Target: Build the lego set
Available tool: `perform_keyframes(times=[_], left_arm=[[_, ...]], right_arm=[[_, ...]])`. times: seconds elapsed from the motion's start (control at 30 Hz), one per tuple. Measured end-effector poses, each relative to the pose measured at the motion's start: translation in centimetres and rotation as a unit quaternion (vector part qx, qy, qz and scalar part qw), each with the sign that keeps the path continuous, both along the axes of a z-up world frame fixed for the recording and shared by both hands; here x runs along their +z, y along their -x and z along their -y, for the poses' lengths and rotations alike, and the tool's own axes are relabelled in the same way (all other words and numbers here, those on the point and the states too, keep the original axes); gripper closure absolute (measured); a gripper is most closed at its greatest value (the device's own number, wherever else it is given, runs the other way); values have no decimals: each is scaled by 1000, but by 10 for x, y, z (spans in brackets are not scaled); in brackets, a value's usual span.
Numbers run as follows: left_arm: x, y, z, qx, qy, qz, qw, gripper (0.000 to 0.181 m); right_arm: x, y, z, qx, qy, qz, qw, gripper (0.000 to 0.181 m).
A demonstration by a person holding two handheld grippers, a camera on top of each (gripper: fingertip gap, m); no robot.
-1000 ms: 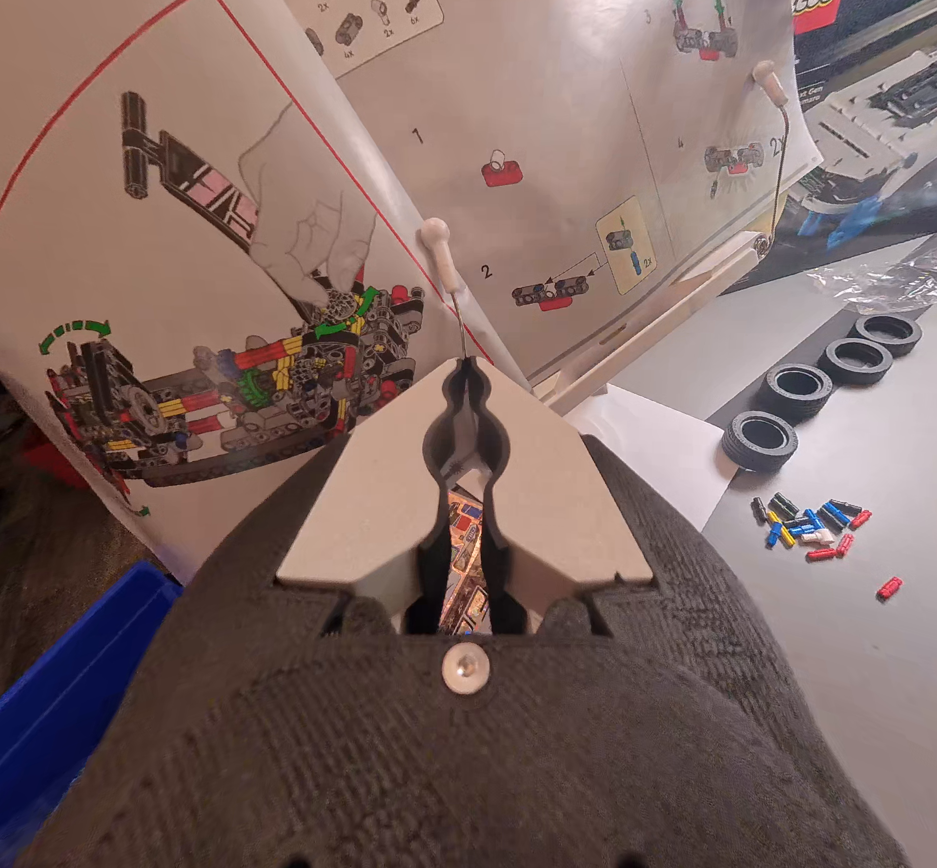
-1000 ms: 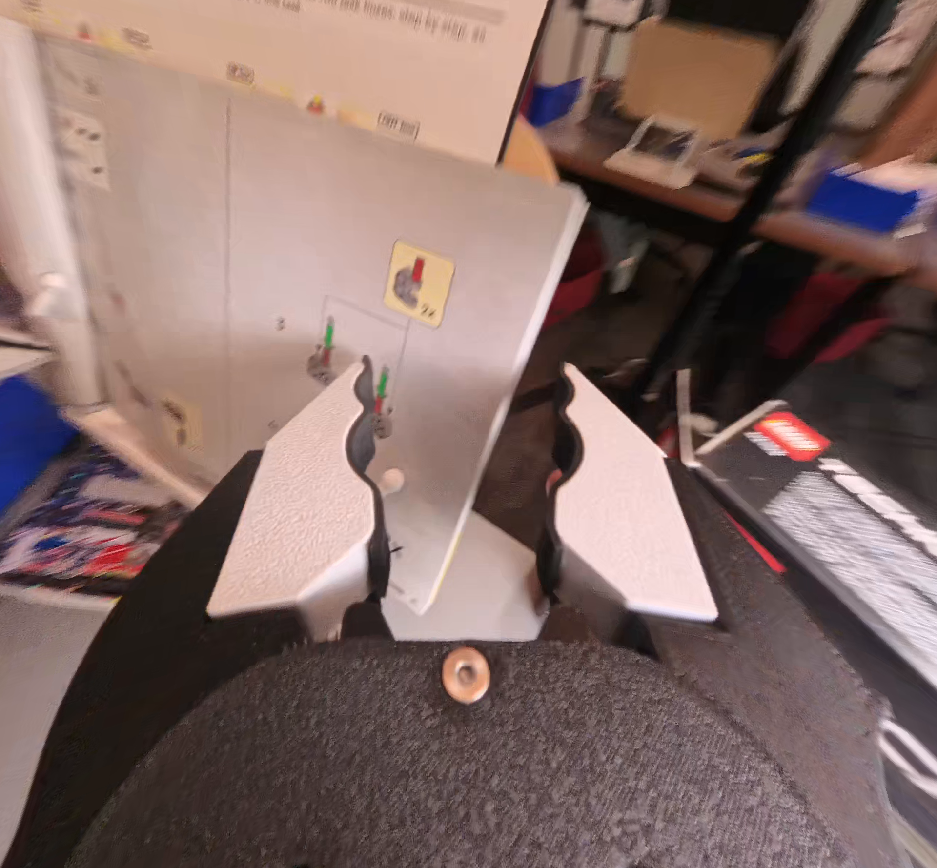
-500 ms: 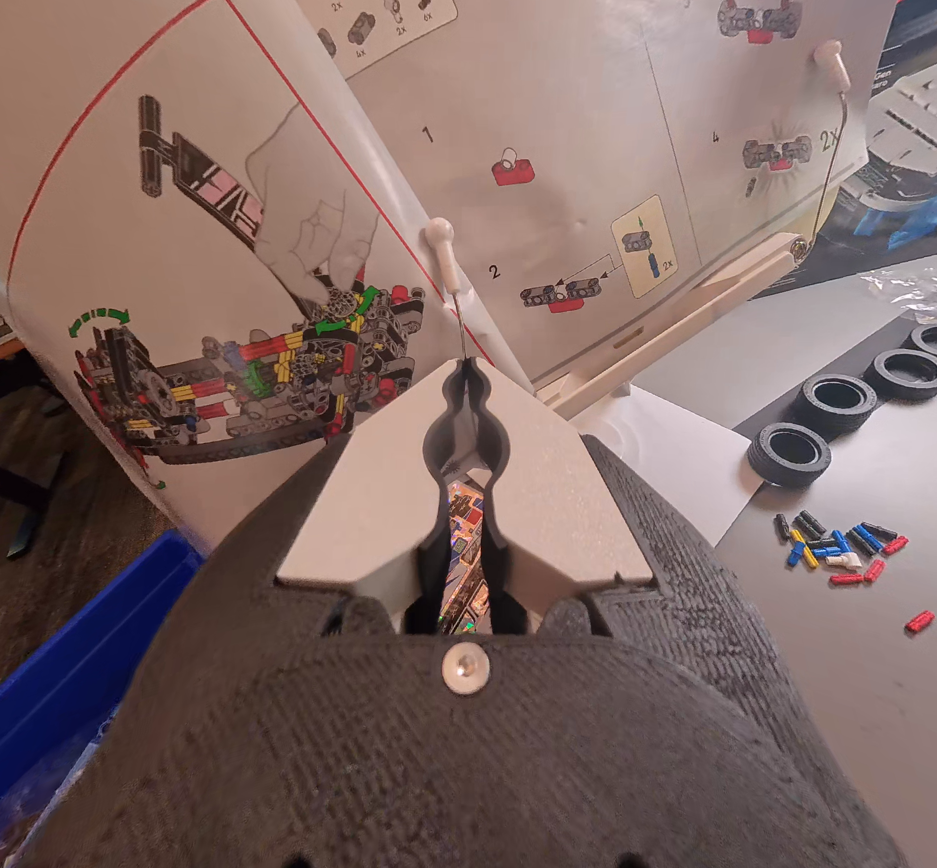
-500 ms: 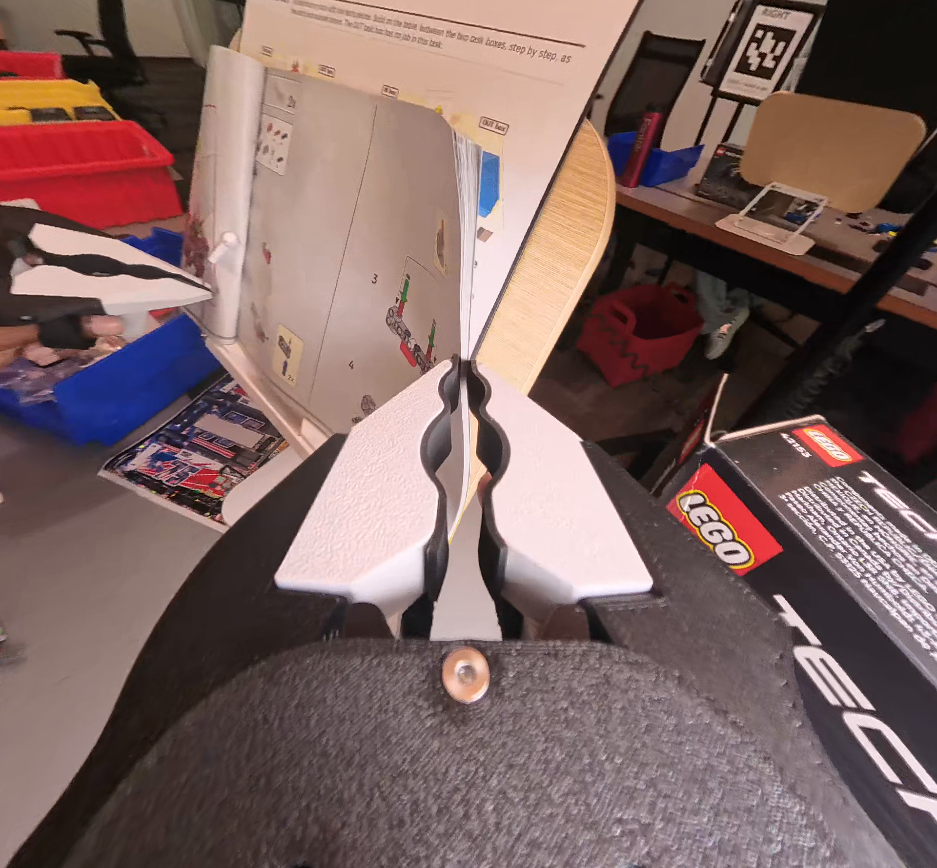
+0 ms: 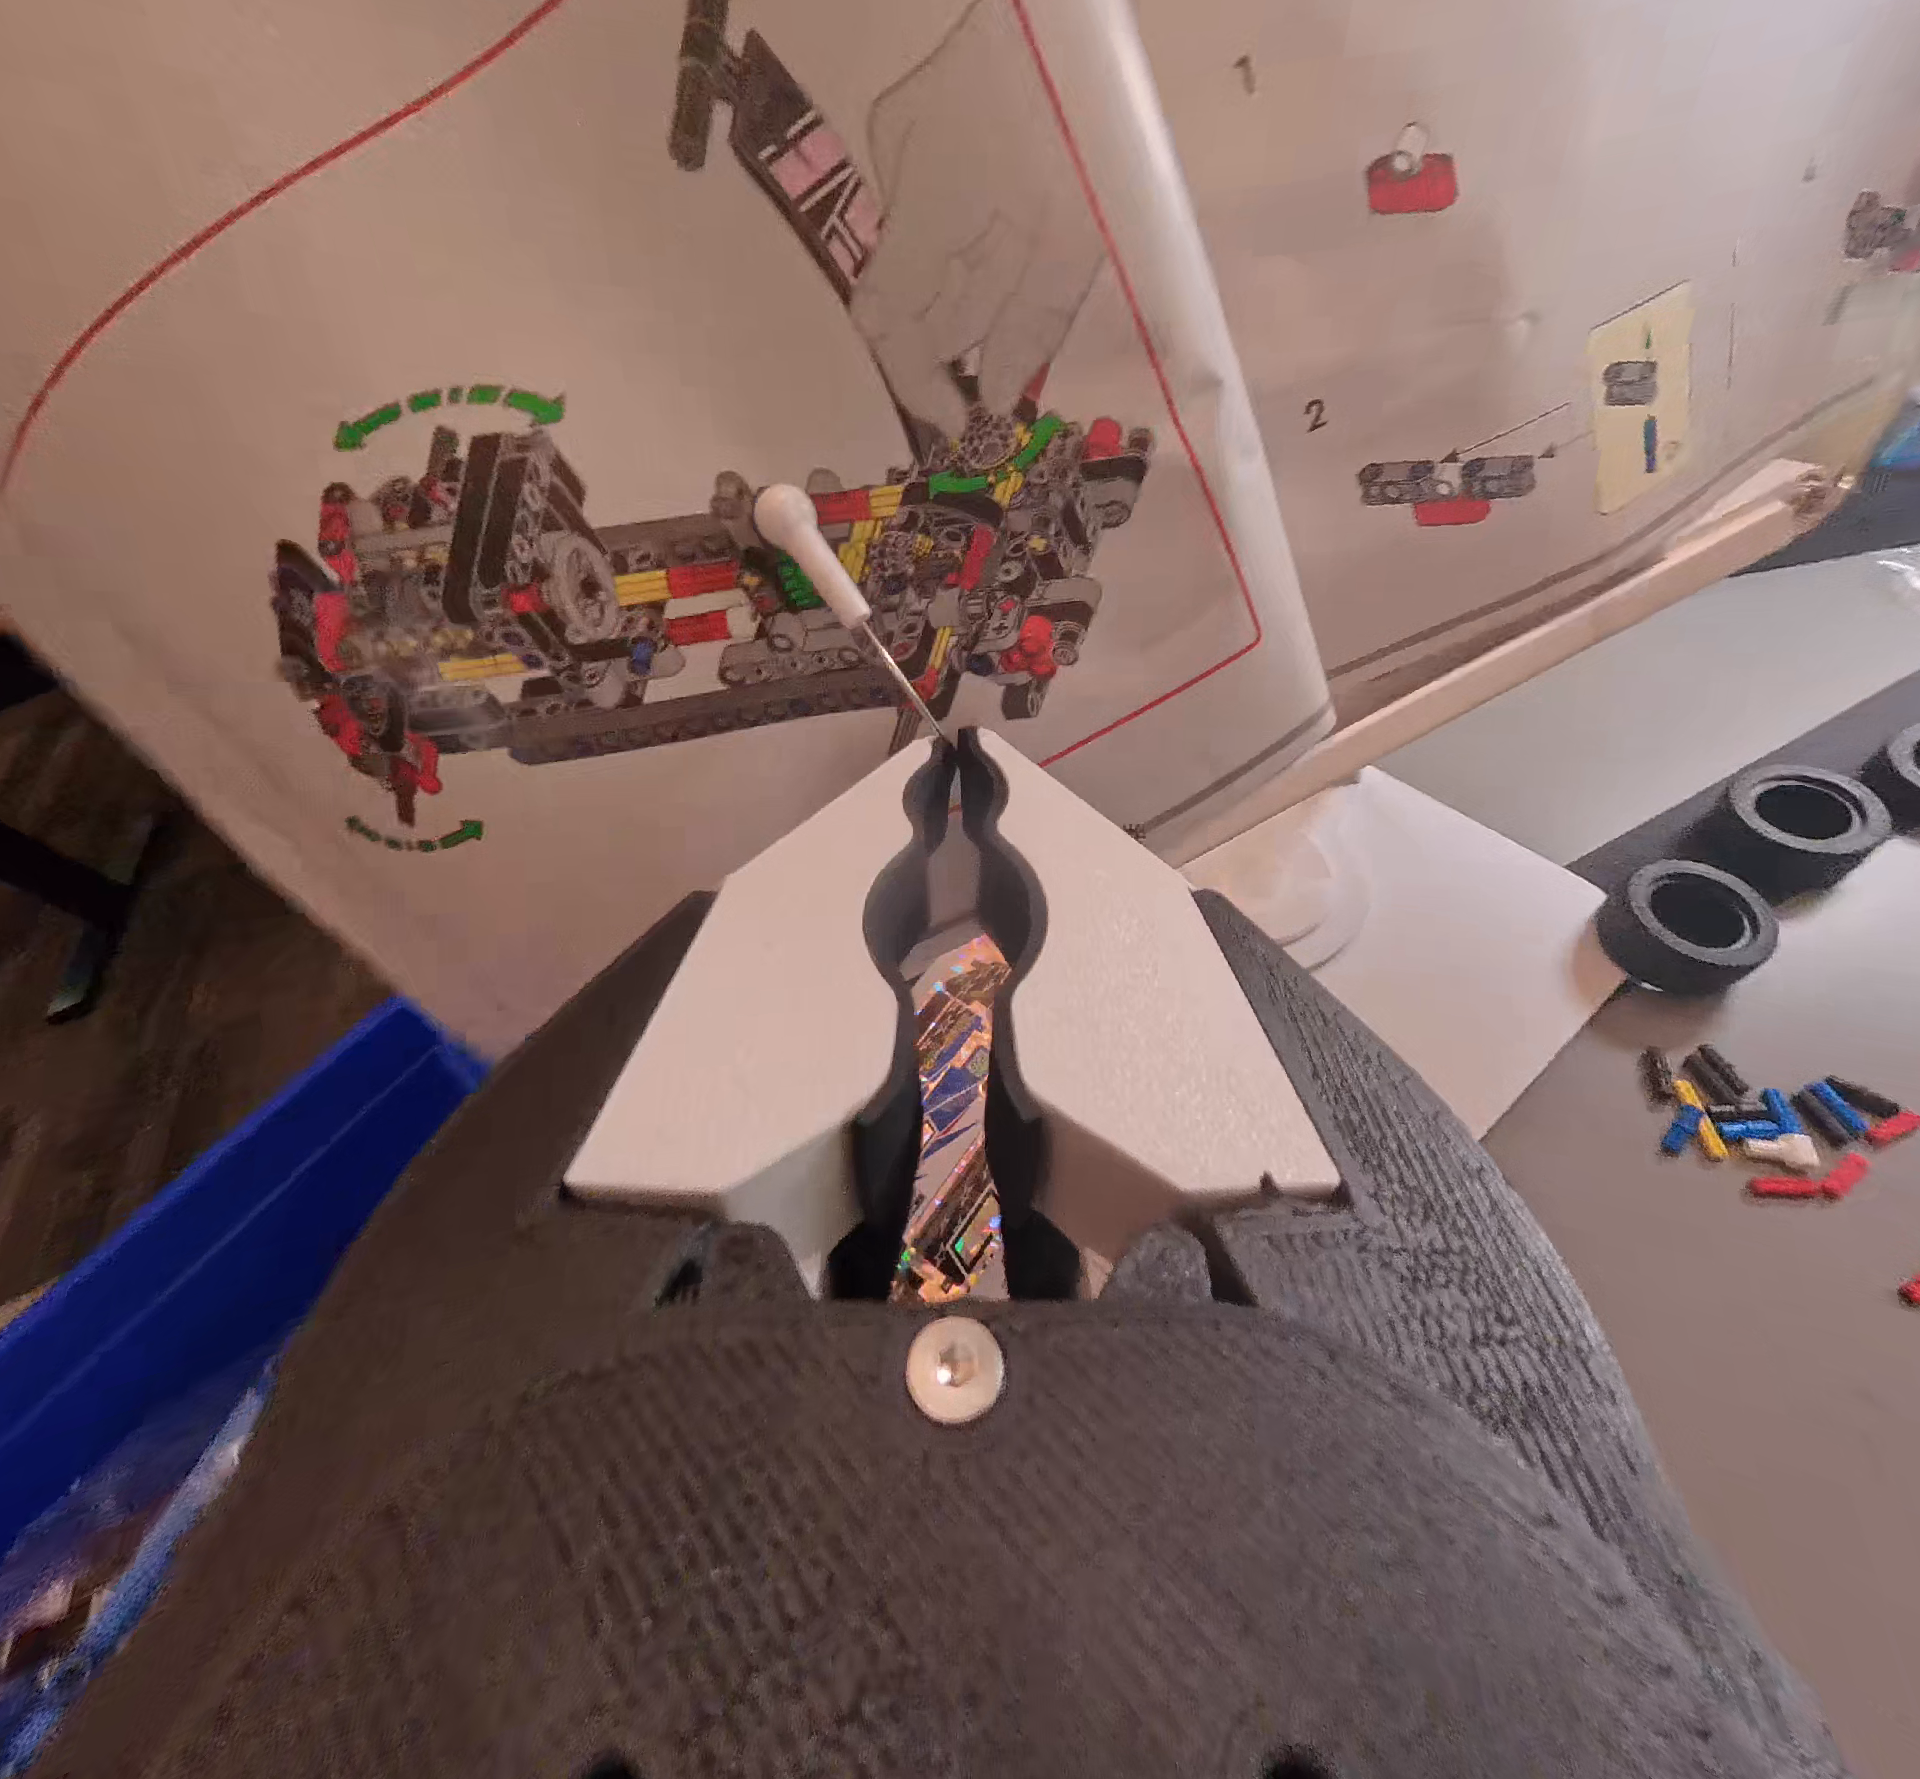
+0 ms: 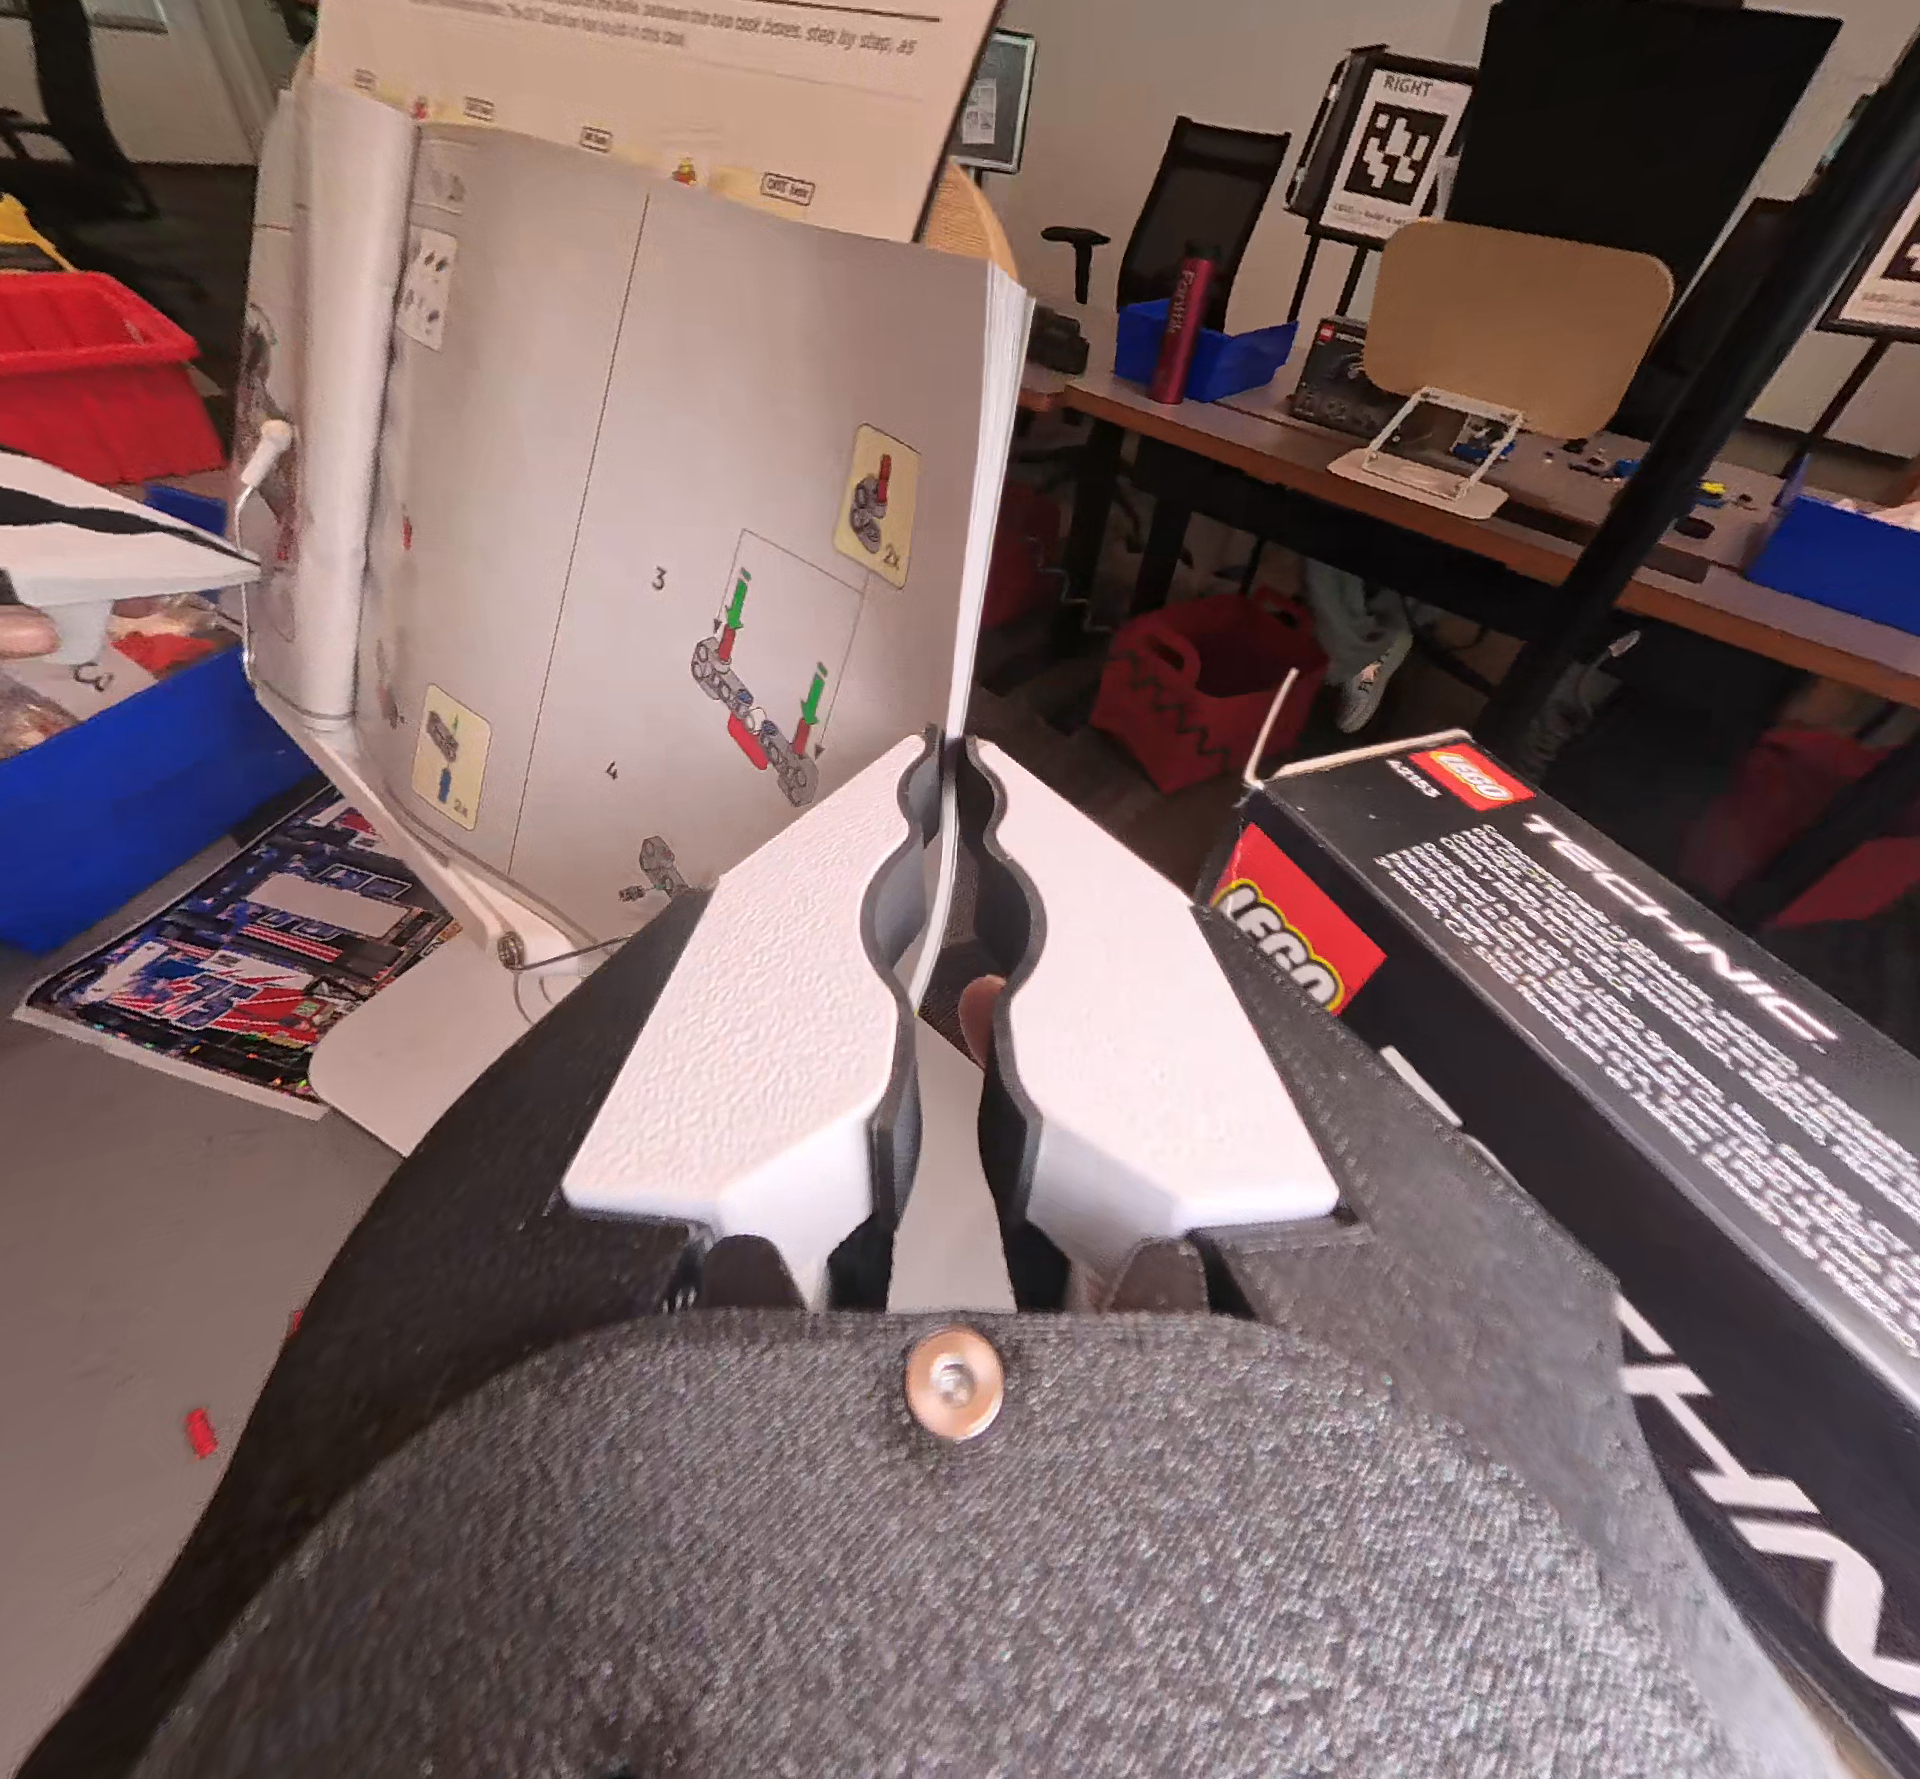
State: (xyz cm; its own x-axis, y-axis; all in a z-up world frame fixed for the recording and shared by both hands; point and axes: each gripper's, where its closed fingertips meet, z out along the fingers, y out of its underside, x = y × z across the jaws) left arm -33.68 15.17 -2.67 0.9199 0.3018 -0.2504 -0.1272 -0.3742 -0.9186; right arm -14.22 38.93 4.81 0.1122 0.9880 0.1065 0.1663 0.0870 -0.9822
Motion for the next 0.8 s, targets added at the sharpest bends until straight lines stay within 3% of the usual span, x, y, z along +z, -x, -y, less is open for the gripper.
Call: perform_keyframes(times=[0.03,0.2,0.3,0.37,0.47,0.53,0.67,0.8], left_arm=[[-1,1,1,-3,9,-11,1000,181],[-1,3,1,4,15,-4,1000,181],[-2,4,2,-2,5,12,1000,181],[-3,4,3,-2,8,3,1000,181],[-3,4,2,-3,12,-7,1000,181],[-2,4,2,-4,12,-11,1000,181],[-1,2,3,-3,5,-28,1000,181],[-1,2,6,-3,-8,-19,1000,180]], right_arm=[[1,1,4,3,-11,-1,1000,180],[0,11,6,-17,-19,6,1000,180],[-2,7,-2,-63,-31,13,997,174],[6,-1,-1,-107,-85,8,991,157],[30,-8,27,-137,-174,-17,975,152],[34,6,72,-86,-211,-18,973,155],[-8,56,156,20,-214,57,975,154],[-57,85,137,-58,-296,146,942,156]])
